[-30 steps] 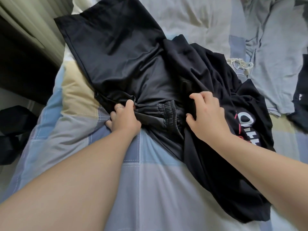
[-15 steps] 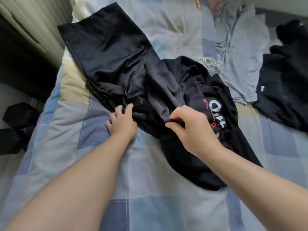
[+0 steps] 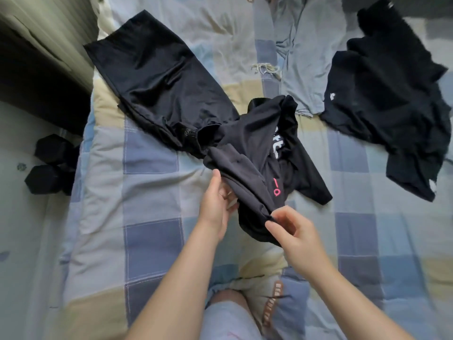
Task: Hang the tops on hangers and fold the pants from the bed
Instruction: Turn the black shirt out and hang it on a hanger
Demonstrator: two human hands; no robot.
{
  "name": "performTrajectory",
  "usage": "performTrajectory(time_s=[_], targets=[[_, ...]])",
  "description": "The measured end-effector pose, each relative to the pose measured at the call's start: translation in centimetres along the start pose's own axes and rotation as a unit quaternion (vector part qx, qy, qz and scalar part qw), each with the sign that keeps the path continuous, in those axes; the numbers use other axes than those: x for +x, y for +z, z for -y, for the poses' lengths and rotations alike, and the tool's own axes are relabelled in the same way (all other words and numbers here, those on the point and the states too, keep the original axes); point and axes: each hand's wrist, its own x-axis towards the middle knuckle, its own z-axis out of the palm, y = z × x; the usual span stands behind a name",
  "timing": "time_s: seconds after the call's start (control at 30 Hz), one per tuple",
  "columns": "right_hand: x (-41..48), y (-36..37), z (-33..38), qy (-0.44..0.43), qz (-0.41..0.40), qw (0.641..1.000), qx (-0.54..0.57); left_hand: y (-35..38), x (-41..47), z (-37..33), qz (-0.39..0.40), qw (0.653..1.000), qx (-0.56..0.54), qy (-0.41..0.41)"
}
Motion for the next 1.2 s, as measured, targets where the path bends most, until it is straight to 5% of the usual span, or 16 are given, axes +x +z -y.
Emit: performTrajectory(time_s=[0.3, 0.57, 0.77, 0.93, 1.2], targets=[[-10.7, -7.7, 0.0, 0.046, -0.082, 0.995, 0.021, 5.4, -7.6, 4.3, 0.017, 0.961, 0.276, -0.015], [-21.0, -17.6, -5.1, 0.02, -0.206, 0.978, -0.008, 11.7, -17.1, 12.4, 0.087, 0.889, 0.449, 0.033], [-30.1, -25.2, -10.3, 0.014, -0.248, 0.968, 0.027, 17.4, -25.2, 21.2, 0.106, 0.871, 0.472, 0.086], [-37.2, -31.0, -11.6, 0.001, -0.253, 0.967, 0.035, 20.9, -31.9, 26.3, 0.031, 0.883, 0.437, 0.171], [-46.0, -35.2, -7.7, -0.022, -0.276, 0.961, 0.023, 25.5, -42.3, 25.0, 0.02, 0.928, 0.303, 0.214]])
